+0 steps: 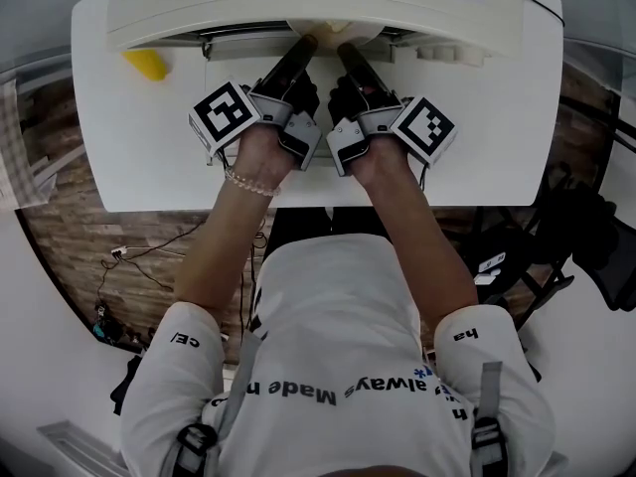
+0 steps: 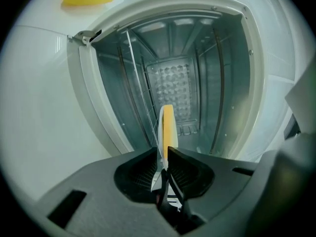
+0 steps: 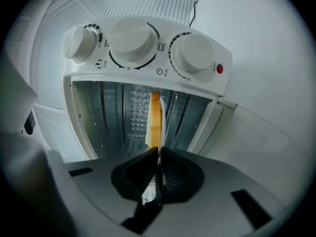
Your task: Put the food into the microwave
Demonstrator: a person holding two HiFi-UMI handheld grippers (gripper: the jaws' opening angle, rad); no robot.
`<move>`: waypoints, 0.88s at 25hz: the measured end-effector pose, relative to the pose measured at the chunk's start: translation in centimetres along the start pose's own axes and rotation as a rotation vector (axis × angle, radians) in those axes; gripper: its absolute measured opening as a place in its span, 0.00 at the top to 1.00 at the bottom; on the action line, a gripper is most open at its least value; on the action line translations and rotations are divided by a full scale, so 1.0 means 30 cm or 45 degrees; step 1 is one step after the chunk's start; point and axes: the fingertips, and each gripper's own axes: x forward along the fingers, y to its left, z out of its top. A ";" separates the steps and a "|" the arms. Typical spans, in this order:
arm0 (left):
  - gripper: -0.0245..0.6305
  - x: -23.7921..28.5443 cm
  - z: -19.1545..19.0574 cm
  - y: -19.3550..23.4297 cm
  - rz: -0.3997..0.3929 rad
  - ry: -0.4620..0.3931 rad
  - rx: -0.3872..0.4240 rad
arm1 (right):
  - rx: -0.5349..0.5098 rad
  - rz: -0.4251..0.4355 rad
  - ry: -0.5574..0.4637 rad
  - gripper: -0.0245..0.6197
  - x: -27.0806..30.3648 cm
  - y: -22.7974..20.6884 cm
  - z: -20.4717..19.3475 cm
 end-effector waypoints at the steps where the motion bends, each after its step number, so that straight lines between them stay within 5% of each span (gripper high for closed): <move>1: 0.87 -0.001 -0.007 -0.002 0.001 0.008 -0.003 | 0.004 0.004 -0.002 0.92 0.006 0.007 -0.001; 13: 0.92 -0.006 0.002 -0.006 0.025 0.009 0.041 | -0.029 0.063 0.015 0.92 0.027 0.054 0.006; 17: 0.91 -0.021 0.017 -0.026 0.033 -0.002 0.099 | -0.056 0.055 0.054 0.83 0.023 0.063 0.006; 22: 0.91 -0.075 0.020 -0.060 0.048 -0.008 0.184 | -0.140 0.006 0.090 0.83 -0.029 0.057 0.014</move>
